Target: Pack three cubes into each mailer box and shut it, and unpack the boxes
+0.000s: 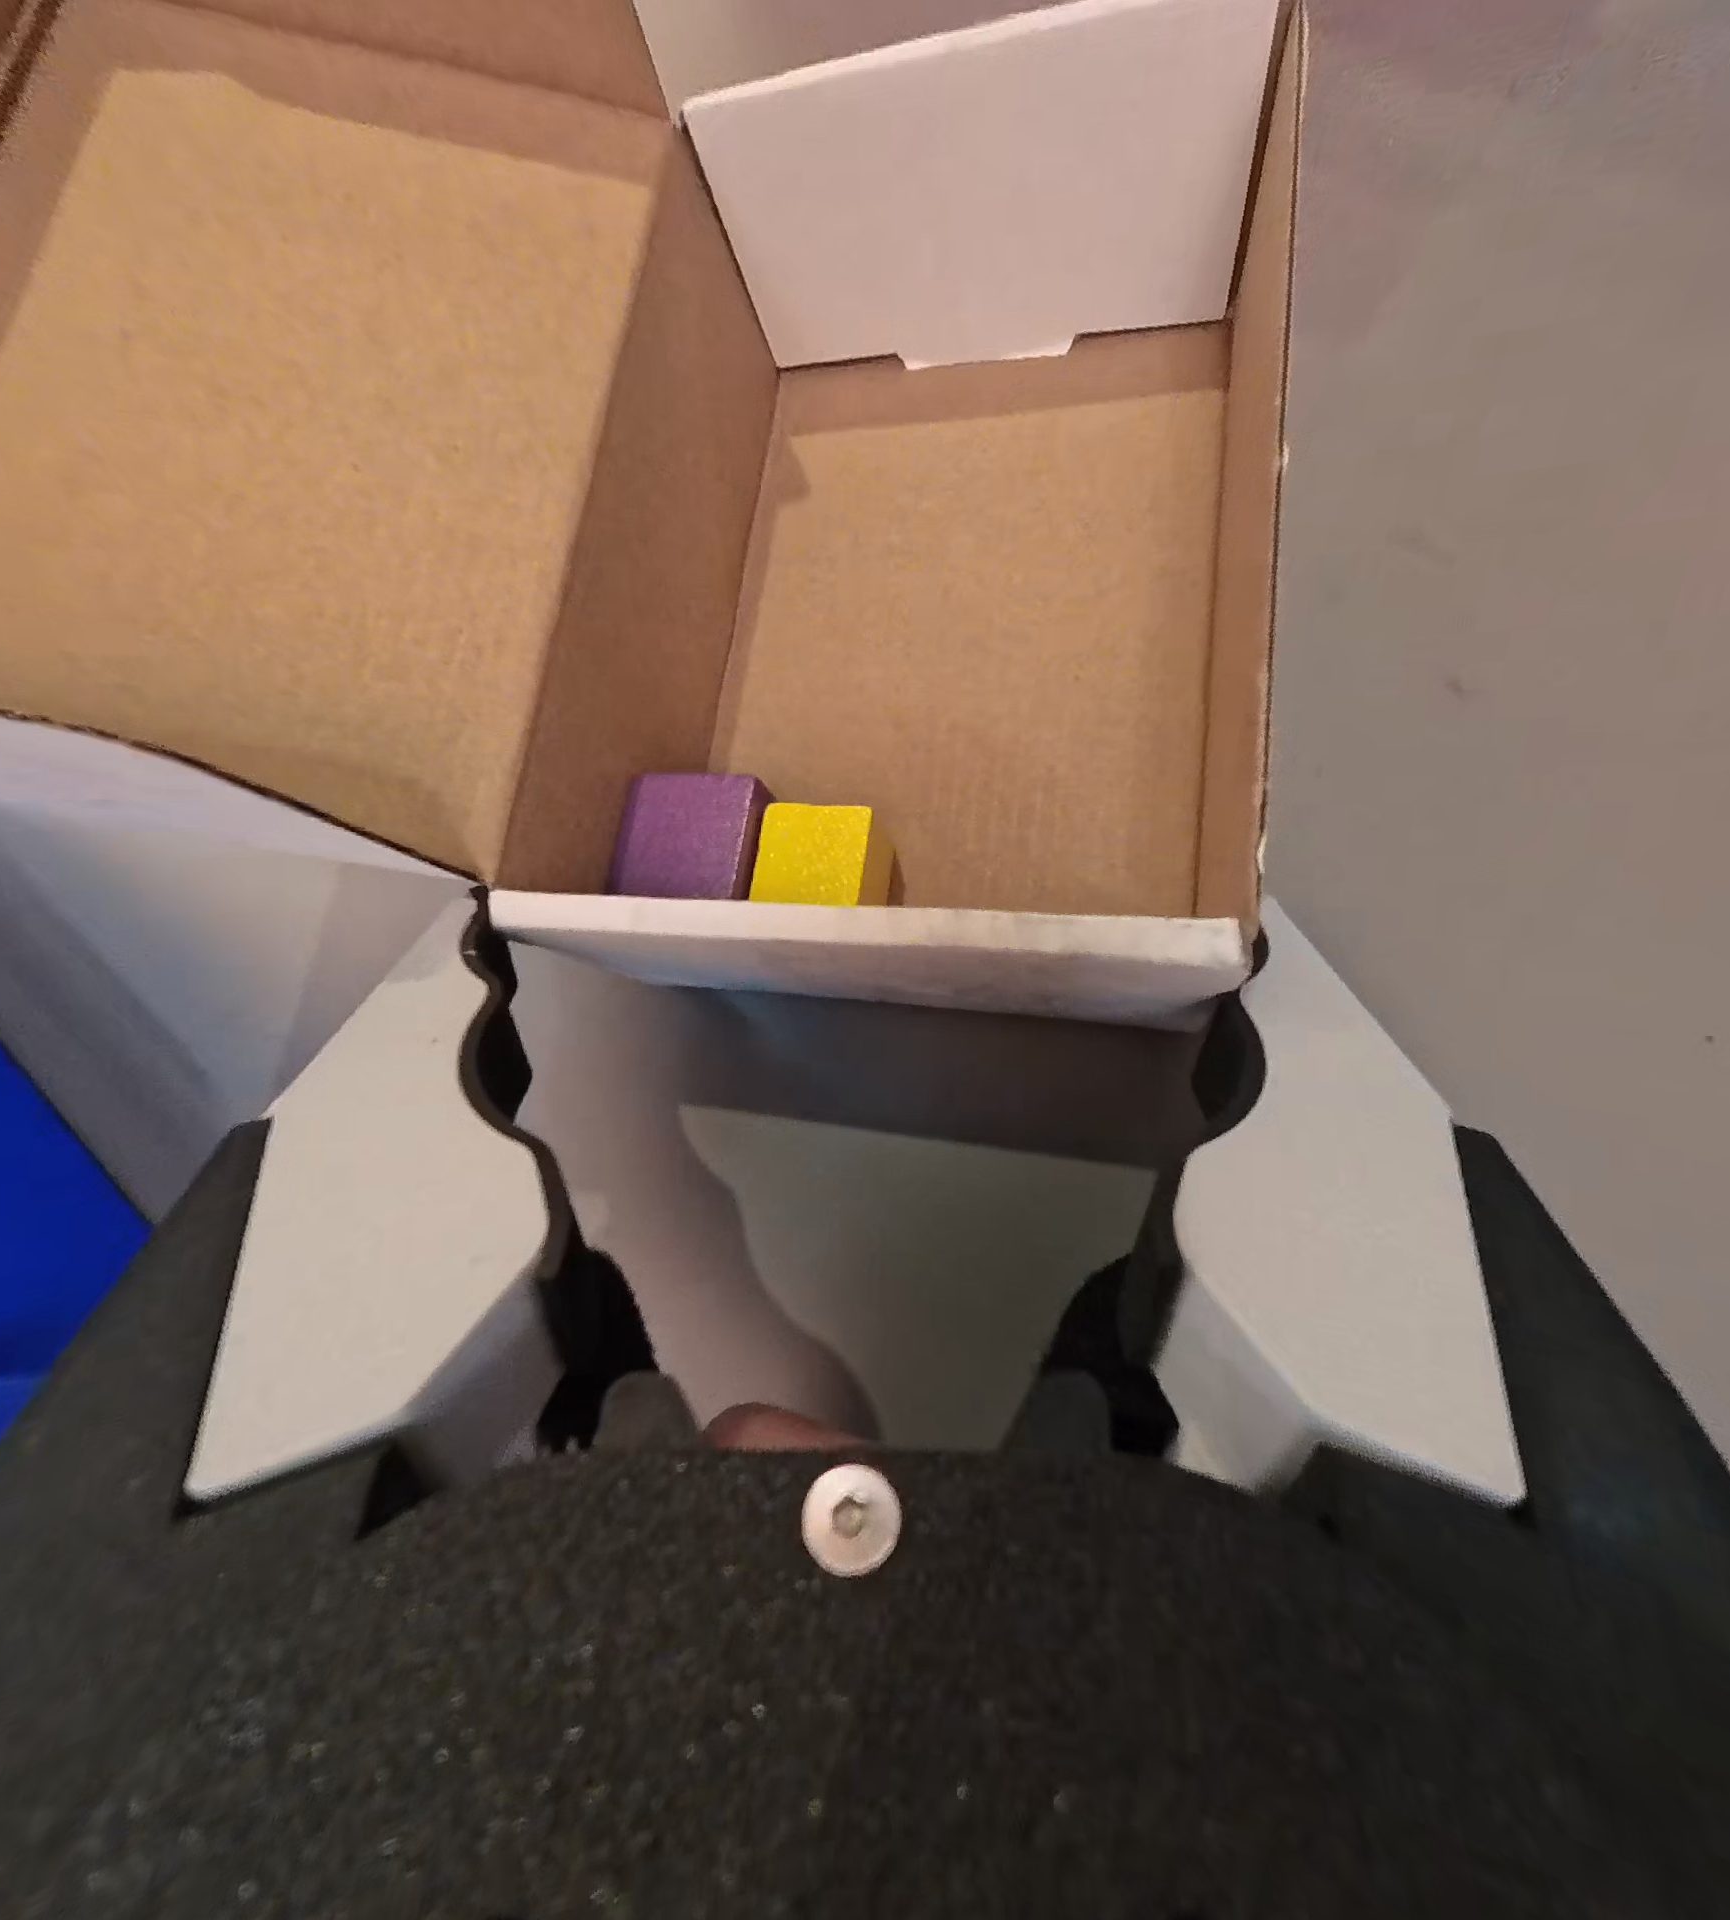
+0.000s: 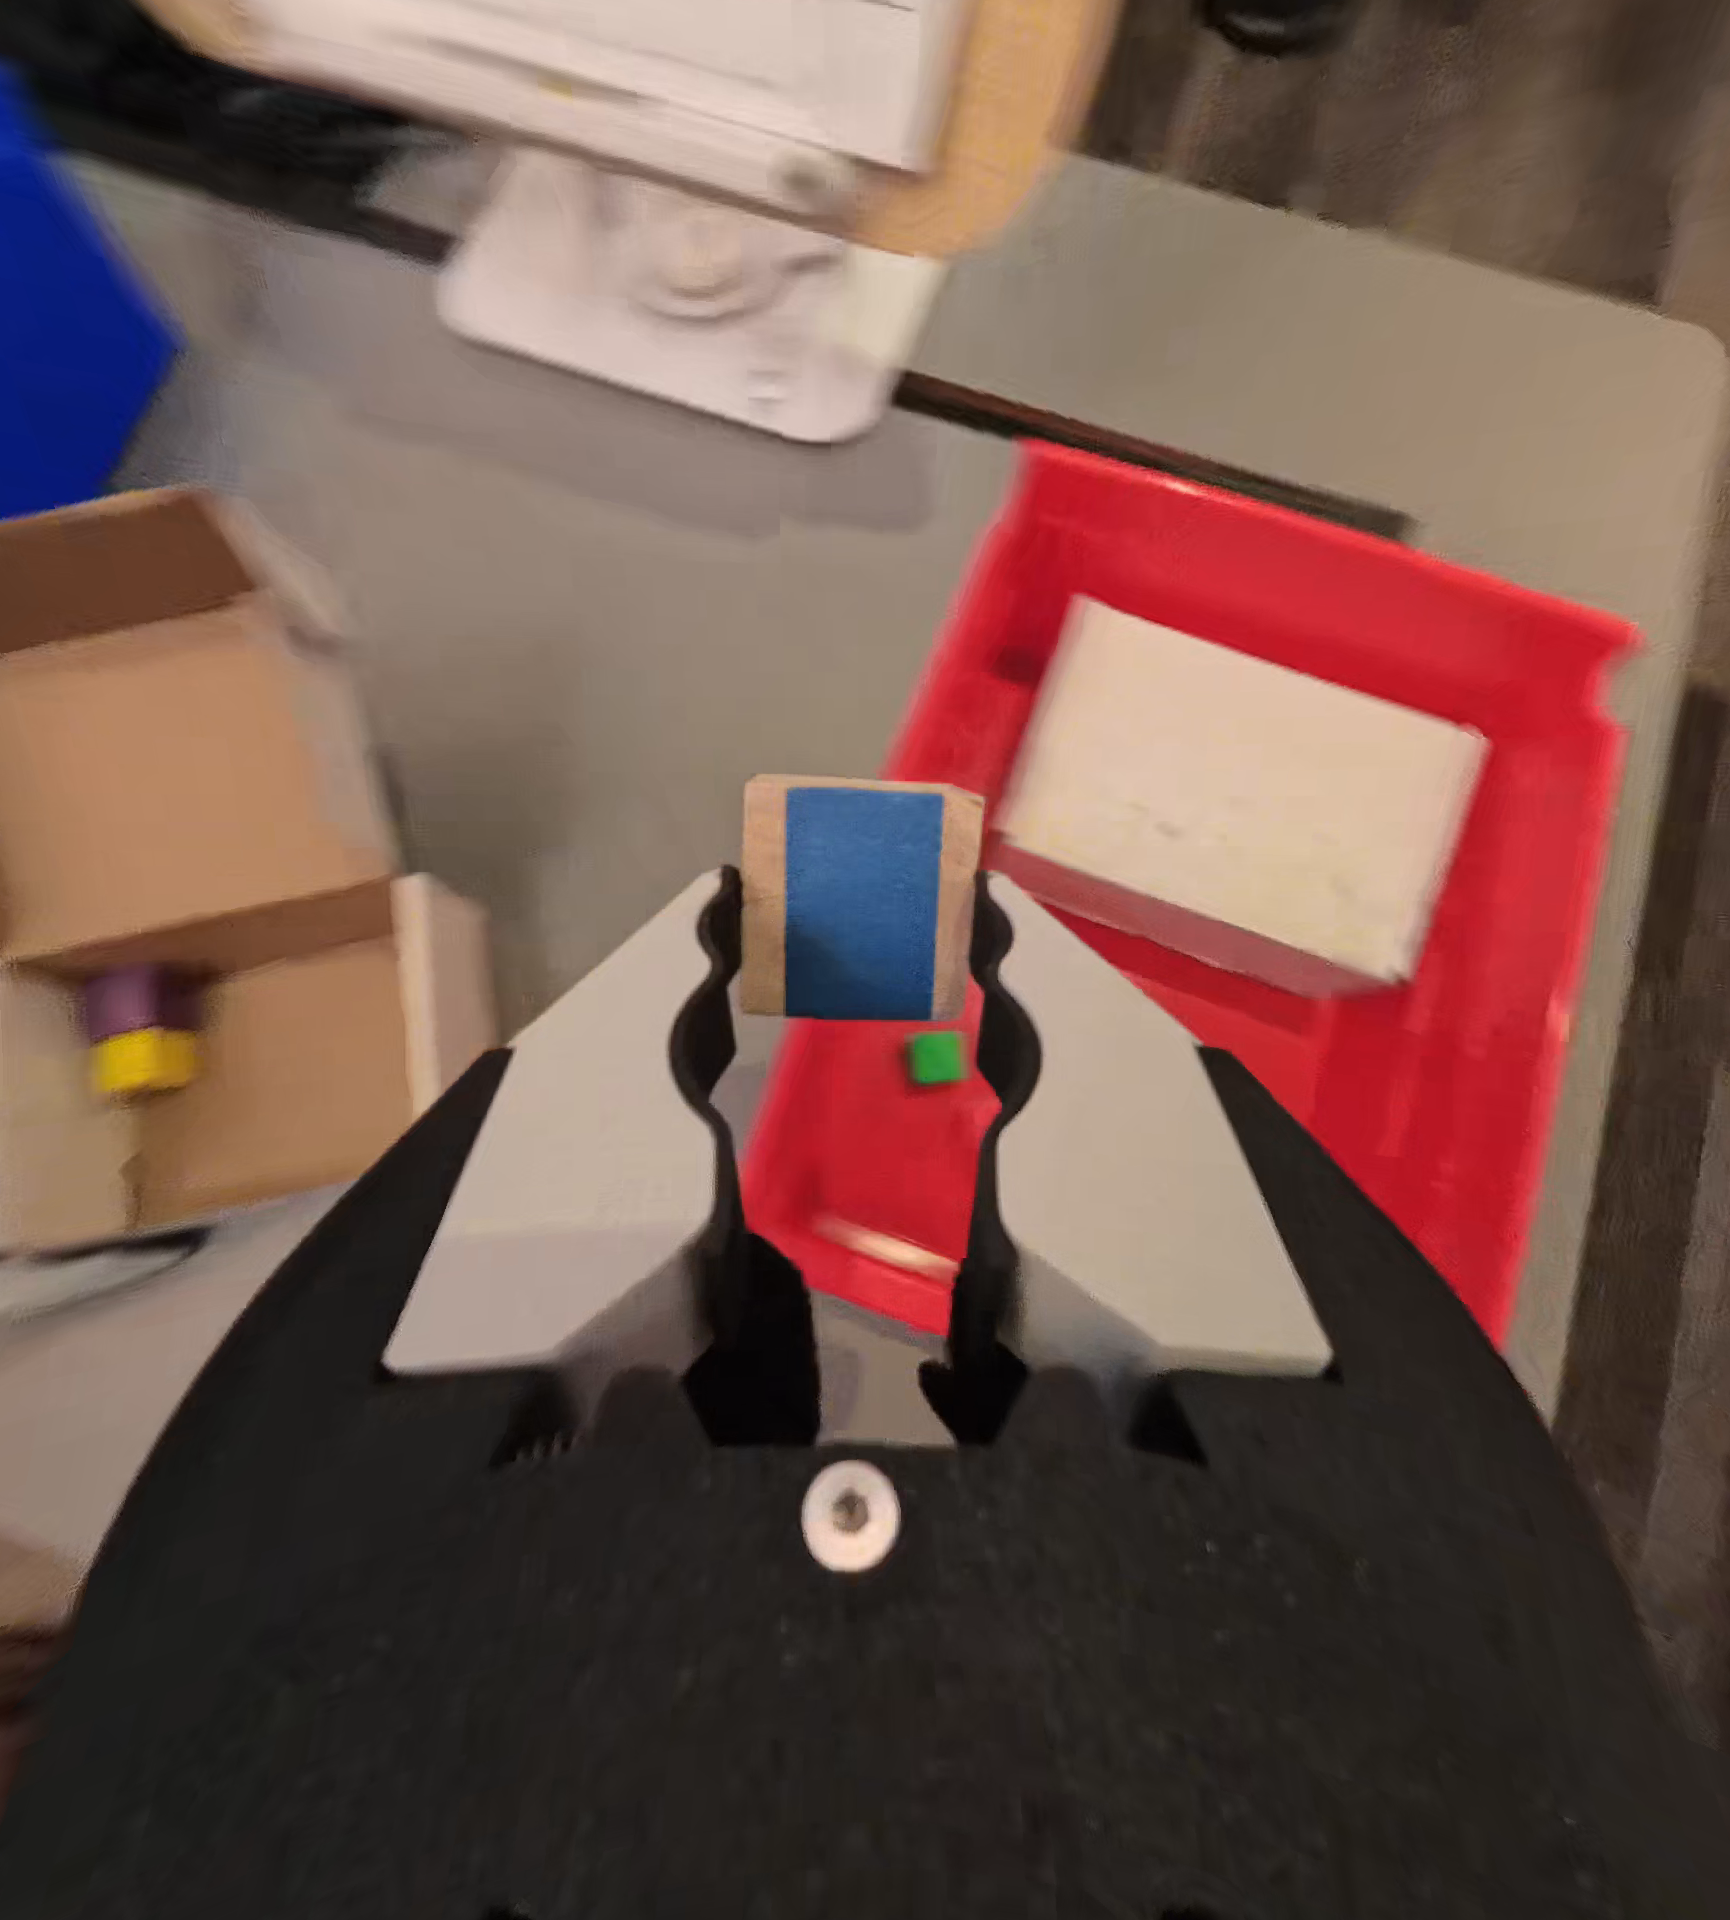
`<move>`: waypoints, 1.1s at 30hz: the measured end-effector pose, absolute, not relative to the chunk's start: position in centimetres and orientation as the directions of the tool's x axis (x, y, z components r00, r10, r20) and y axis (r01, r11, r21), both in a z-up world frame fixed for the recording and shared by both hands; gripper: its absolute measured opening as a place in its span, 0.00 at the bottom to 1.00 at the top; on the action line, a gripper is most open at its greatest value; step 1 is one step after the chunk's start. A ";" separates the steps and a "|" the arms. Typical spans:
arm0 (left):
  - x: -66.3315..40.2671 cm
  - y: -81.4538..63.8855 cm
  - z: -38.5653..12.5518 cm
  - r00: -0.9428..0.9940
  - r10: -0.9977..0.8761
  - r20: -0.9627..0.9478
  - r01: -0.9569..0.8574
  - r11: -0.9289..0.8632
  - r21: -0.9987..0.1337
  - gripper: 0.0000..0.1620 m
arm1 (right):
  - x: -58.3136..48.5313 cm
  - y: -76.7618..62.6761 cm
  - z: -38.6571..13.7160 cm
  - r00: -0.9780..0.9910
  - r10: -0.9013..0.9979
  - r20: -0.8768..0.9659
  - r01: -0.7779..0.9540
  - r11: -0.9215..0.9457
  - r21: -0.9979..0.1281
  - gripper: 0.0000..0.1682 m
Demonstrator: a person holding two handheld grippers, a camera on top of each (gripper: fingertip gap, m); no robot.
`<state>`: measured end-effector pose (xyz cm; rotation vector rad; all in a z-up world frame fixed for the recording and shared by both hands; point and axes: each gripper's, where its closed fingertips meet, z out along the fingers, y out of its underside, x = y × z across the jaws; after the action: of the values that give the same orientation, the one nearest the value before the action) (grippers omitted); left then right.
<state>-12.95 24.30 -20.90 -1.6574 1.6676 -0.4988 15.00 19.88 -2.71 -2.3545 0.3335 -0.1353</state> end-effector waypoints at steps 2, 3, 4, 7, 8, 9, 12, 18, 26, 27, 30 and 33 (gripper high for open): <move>-12.8 24.2 -20.9 0.088 -0.972 -0.220 -0.695 0.098 -0.712 0.80 | 19.4 18.2 -6.2 0.924 -0.380 -0.047 -0.320 -0.700 -0.638 0.26; -12.7 24.2 -20.9 0.088 -0.972 -0.220 -0.695 0.098 -0.712 0.80 | 20.5 17.8 -8.6 0.914 -0.401 -0.065 -0.359 -0.722 -0.591 0.26; -12.6 24.1 -20.9 0.087 -0.972 -0.220 -0.695 0.099 -0.712 0.80 | 21.2 17.4 -10.9 0.909 -0.410 -0.069 -0.379 -0.748 -0.544 0.26; -12.5 24.0 -20.9 0.083 -0.972 -0.220 -0.697 0.101 -0.710 0.80 | 22.2 17.3 -15.8 0.906 -0.422 -0.022 -0.386 -0.807 -0.448 0.26; -12.5 24.0 -20.9 0.083 -0.972 -0.220 -0.697 0.101 -0.710 0.80 | 22.2 17.4 -17.0 0.908 -0.420 -0.010 -0.385 -0.823 -0.419 0.26; -12.5 23.9 -20.9 0.081 -0.972 -0.220 -0.697 0.102 -0.710 0.80 | 22.3 17.4 -17.9 0.907 -0.420 0.020 -0.379 -0.836 -0.397 0.26; -12.6 23.8 -20.9 0.070 -0.973 -0.220 -0.693 0.111 -0.713 0.80 | 23.3 17.2 -19.4 0.893 -0.437 0.106 -0.374 -0.852 -0.366 0.26; -12.6 23.6 -20.9 0.048 -0.975 -0.219 -0.684 0.128 -0.719 0.80 | 22.9 18.1 -20.0 0.900 -0.431 0.056 -0.381 -0.844 -0.377 0.26; -12.5 23.1 -20.9 -0.023 -0.976 -0.218 -0.662 0.178 -0.728 0.80 | 22.7 18.7 -15.7 0.917 -0.375 0.134 -0.271 -0.834 -0.480 0.34; -12.5 23.1 -20.9 -0.031 -0.975 -0.218 -0.660 0.184 -0.729 0.80 | 21.7 19.6 -13.2 0.929 -0.347 0.128 -0.226 -0.807 -0.546 0.33; -12.4 22.9 -20.9 -0.072 -0.974 -0.215 -0.646 0.210 -0.734 0.80 | 13.5 23.3 -5.1 0.998 -0.056 0.012 -0.027 -0.654 -0.756 0.33; -12.3 22.7 -20.9 -0.127 -0.968 -0.215 -0.625 0.246 -0.741 0.80 | 1.3 24.1 -0.7 0.916 0.401 0.008 0.214 -0.473 -0.855 0.32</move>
<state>-12.28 22.69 -20.88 -1.4570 1.8377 -0.6406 1.34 24.06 -0.72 -2.0795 -0.4397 0.2368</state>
